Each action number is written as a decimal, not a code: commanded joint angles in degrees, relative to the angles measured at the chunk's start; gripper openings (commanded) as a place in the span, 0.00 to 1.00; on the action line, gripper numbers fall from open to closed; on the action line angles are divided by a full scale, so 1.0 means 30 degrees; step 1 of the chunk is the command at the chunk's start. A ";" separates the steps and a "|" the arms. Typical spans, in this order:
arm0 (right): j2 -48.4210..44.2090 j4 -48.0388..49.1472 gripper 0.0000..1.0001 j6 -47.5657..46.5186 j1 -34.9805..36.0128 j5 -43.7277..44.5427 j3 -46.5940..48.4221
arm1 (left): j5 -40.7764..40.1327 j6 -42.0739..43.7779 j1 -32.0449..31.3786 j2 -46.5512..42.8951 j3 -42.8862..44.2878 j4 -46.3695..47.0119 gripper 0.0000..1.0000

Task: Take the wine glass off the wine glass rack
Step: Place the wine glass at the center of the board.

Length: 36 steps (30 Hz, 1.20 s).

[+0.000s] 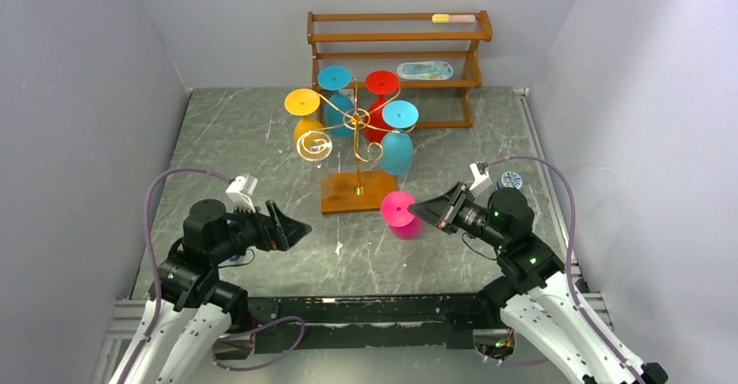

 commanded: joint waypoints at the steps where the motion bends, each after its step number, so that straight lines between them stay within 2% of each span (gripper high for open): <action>1: -0.0812 0.1084 0.00 -0.2349 0.0043 0.0224 -0.0751 | 0.5842 -0.0166 0.0127 0.0242 -0.0882 0.1586 0.93; 4: -0.0617 0.1701 0.00 -0.3826 0.0062 -0.0598 -0.1131 | 0.6748 -0.0028 0.0127 0.0087 -0.1198 0.1823 0.93; 8: -0.1050 0.2946 0.00 -0.5087 0.0047 -0.1490 -0.1925 | 0.7797 -0.1571 0.0105 -0.1006 -0.2972 0.3473 0.93; 11: -0.1754 0.4557 0.00 -0.5596 0.0062 -0.2118 -0.2766 | 0.7802 -0.1470 0.0098 -0.1734 -0.3533 0.2644 0.92; 16: -0.2212 0.7360 0.00 -0.5937 0.0087 -0.3307 -0.4259 | 0.7799 -0.2942 0.0102 -0.2931 -0.4358 0.3672 0.91; 20: -0.1887 0.9467 0.00 -0.5587 0.0081 -0.4295 -0.5063 | 0.7638 -0.1966 0.0098 -0.1746 -0.3912 0.3218 0.89; 24: -0.1386 0.9038 0.00 -0.6192 0.0118 -0.4160 -0.4786 | 0.7488 -0.0501 0.0029 0.0377 -0.2650 0.2744 0.88; 27: -0.1273 0.8957 0.00 -0.6297 0.0122 -0.4147 -0.4631 | 0.7007 -0.0961 -0.0301 0.1141 -0.2236 0.4022 0.88; 30: -0.0966 0.9004 0.00 -0.5755 0.0127 -0.4591 -0.4283 | 0.6379 -0.2689 -0.1513 0.1771 -0.2752 0.7257 0.87; 36: -0.0373 0.8749 0.00 -0.5038 0.0116 -0.5039 -0.3601 | 0.1576 -0.3883 -0.7242 0.4507 -0.2278 1.1601 0.84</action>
